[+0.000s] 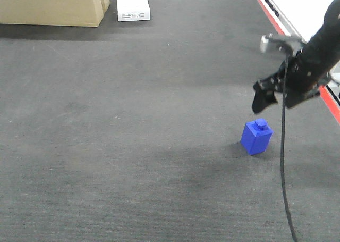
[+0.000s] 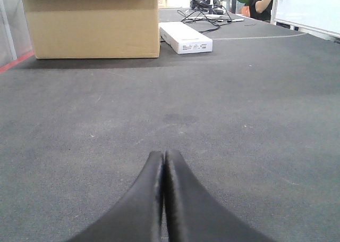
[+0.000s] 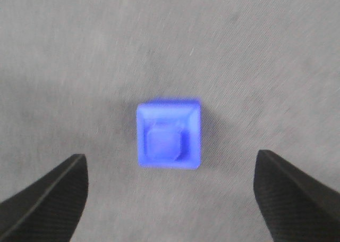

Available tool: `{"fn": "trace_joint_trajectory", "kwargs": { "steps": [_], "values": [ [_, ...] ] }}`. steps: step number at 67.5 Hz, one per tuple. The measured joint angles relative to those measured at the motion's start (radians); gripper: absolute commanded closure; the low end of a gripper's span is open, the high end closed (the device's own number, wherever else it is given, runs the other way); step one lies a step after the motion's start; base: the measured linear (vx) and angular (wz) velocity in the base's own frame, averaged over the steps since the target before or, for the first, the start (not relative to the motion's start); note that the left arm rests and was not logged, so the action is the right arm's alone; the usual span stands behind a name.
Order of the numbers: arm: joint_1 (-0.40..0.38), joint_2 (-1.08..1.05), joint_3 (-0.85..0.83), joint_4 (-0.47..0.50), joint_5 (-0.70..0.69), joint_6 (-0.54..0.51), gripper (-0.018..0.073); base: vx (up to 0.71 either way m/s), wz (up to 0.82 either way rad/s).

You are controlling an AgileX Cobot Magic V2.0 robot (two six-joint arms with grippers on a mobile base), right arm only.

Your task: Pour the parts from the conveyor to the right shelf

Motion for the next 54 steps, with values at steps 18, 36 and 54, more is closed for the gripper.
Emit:
{"fn": "trace_joint_trajectory", "kwargs": {
  "steps": [18,36,54],
  "values": [
    [0.112,0.001,0.073,-0.104,-0.028,-0.001,-0.0035,0.00,0.00],
    [0.123,0.006,0.073,-0.203,-0.052,0.055,-0.0035,0.00,0.00],
    [0.123,0.067,0.073,-0.203,-0.100,0.055,-0.0035,0.00,0.00]
  ]
}}
